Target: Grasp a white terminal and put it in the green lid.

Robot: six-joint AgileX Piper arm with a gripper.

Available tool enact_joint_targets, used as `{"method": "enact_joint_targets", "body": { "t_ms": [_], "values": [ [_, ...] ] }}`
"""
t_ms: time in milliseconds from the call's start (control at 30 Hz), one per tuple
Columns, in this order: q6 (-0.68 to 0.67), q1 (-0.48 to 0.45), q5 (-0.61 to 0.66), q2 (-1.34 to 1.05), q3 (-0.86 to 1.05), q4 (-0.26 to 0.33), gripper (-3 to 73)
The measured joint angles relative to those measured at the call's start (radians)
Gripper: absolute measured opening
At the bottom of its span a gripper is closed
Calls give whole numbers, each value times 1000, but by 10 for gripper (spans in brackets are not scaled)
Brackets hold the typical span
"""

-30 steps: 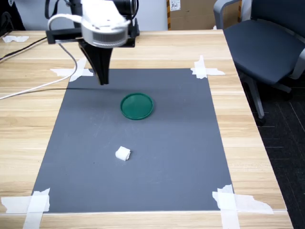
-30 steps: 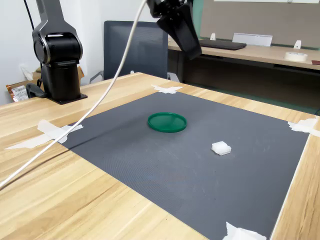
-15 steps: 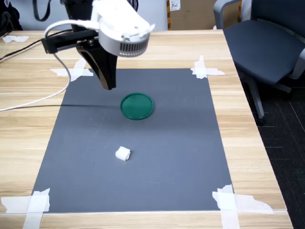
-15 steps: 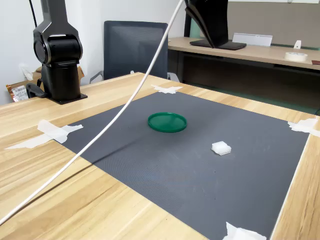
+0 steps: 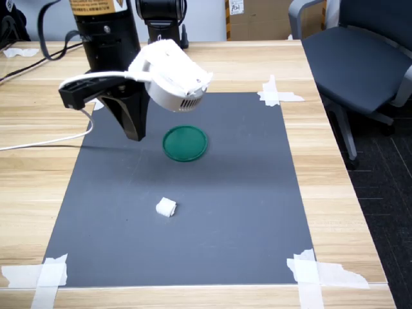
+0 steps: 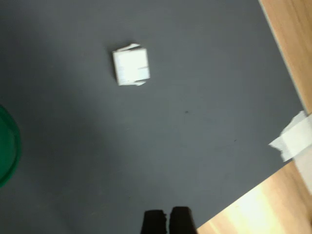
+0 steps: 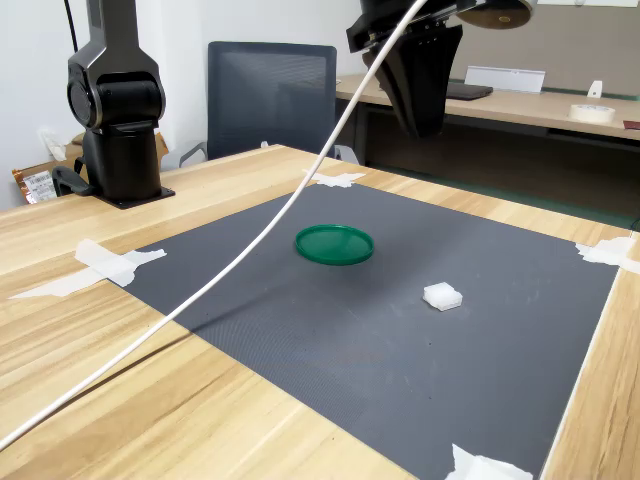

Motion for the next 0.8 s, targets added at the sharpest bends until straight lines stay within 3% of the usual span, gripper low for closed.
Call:
{"method": "enact_joint_targets", "body": {
  "t_ms": [233,367,533,733,800],
  "values": [
    [-15,0,-29,1,-1,15,-22],
    [-33,0,-29,3,-1,40,37],
    [-12,0,-20,24,-3,48,240],
    [104,0,-7,71,-51,53,550],
    [122,0,-2,90,-73,59,602]
  ]
}}
